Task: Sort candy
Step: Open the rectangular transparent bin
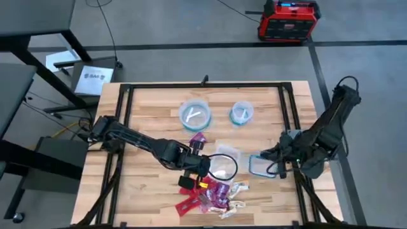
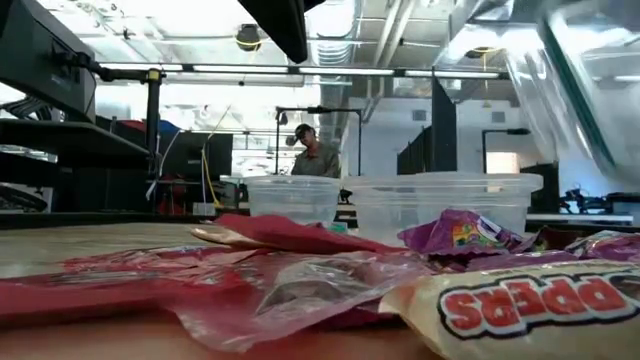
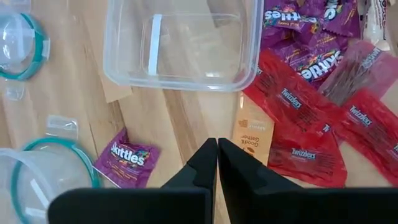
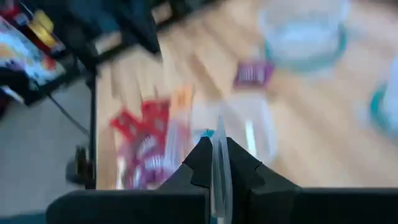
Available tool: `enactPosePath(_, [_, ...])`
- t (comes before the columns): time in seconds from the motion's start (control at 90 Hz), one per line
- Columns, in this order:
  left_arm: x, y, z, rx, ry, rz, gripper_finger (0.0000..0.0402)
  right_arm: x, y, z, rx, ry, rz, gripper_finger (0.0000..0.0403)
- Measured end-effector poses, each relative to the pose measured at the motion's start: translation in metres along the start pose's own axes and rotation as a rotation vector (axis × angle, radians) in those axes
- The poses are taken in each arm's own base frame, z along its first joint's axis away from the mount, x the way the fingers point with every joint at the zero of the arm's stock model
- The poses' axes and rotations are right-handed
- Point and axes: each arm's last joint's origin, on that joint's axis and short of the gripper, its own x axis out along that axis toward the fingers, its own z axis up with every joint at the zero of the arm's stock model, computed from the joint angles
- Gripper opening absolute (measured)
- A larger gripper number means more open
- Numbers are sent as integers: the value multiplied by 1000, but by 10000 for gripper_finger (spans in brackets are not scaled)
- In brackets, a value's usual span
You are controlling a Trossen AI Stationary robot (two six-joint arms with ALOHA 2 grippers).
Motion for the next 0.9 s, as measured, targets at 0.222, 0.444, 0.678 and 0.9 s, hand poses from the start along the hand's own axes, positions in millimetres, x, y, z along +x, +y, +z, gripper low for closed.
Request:
enactPosePath(0.222, [0,1,3,16,-31,2,0,16,-37,-37,-29,26,-135,1])
enactPosePath(0.444, [0,2,7,24,-68,6,0,18,-69,-40,-246,100,-367,7])
enactPosePath(0.678, [1,6,9,19,-90,13,0,19,-83,-39,-348,223,-472,75])
enactPosePath(0.9, [4,20,10,-34,-105,33,0,13,-69,-21,-189,300,-419,167])
